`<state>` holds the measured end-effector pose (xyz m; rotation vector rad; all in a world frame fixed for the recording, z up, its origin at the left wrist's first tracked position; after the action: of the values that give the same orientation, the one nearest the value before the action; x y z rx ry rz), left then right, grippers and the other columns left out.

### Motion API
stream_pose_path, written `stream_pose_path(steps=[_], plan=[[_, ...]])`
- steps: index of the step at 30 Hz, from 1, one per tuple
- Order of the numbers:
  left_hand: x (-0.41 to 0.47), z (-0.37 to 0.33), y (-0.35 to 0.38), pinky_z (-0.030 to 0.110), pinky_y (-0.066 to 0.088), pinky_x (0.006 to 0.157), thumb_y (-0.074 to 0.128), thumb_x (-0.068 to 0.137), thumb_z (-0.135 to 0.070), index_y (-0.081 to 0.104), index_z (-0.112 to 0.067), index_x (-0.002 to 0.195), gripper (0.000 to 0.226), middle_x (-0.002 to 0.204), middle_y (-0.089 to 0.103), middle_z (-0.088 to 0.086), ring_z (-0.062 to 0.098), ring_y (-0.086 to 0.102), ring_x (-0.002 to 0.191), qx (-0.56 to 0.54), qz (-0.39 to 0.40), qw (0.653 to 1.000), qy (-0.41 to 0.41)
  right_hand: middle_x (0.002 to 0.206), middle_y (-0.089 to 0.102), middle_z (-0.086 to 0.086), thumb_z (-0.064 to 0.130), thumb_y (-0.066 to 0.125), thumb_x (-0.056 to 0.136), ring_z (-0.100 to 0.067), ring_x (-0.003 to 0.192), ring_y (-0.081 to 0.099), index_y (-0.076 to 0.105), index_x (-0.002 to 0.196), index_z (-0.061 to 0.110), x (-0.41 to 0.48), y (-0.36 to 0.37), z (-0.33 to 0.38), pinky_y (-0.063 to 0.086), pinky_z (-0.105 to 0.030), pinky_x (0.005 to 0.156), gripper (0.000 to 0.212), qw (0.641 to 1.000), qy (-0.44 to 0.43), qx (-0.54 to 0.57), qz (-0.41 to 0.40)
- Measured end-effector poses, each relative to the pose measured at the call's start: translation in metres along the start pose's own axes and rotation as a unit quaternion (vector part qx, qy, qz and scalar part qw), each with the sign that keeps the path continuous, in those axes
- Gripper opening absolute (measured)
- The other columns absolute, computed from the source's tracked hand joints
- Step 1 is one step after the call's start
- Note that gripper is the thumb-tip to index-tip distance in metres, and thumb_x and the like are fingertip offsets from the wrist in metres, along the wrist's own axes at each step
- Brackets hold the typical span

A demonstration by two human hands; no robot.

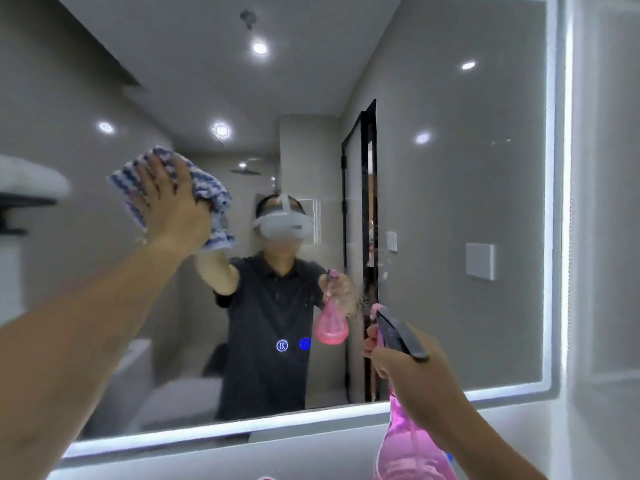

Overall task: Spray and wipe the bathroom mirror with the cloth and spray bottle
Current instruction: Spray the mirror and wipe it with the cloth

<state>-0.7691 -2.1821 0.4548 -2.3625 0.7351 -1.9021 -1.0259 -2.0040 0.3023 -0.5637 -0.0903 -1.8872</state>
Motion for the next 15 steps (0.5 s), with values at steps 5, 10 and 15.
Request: stream_pose_path(steps=[5,10,15], plan=[[-0.090,-0.028,0.033,0.048,-0.019,0.113,0.029,0.089,-0.029,0.010,-0.012,0.148,0.064,0.156,0.005,0.017,0.036,-0.010,0.142,0.038,0.022,0.940,0.339,0.054,0.036,-0.003,-0.004,0.052,0.072,-0.008,0.043,0.026,0.051,0.052,0.020,-0.017,0.007,0.007,0.026,-0.010,0.038,0.031,1.000,-0.016,0.001,-0.026],[-0.132,0.062,0.024,0.044,0.006,0.114,0.038,0.080,-0.025,0.037,-0.018,0.142,0.062,0.149,0.035,0.009,0.028,0.021,0.141,0.080,0.094,0.841,0.528,0.079,0.066,-0.023,-0.001,0.055,0.076,-0.027,0.064,0.054,0.061,0.069,0.016,-0.031,0.021,0.034,0.038,-0.018,0.051,0.019,0.999,-0.030,-0.023,-0.031],[-0.047,0.076,0.006,0.032,-0.027,0.110,0.041,0.088,-0.026,0.011,-0.011,0.147,0.068,0.156,0.007,0.013,0.029,0.000,0.143,0.056,-0.001,0.961,0.271,0.090,0.065,-0.026,-0.002,0.053,0.074,-0.039,0.085,0.060,0.064,0.083,0.007,-0.039,0.031,0.050,0.038,-0.027,0.059,0.016,0.995,-0.039,-0.077,-0.045]])
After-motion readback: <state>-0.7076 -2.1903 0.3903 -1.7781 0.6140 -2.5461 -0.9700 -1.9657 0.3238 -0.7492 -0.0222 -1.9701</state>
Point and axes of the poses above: each hand's wrist, its own x-axis towards the middle knuckle, its own y-axis out of the palm, z = x × y, the point moved 2 cm from there along x, towards the middle knuckle
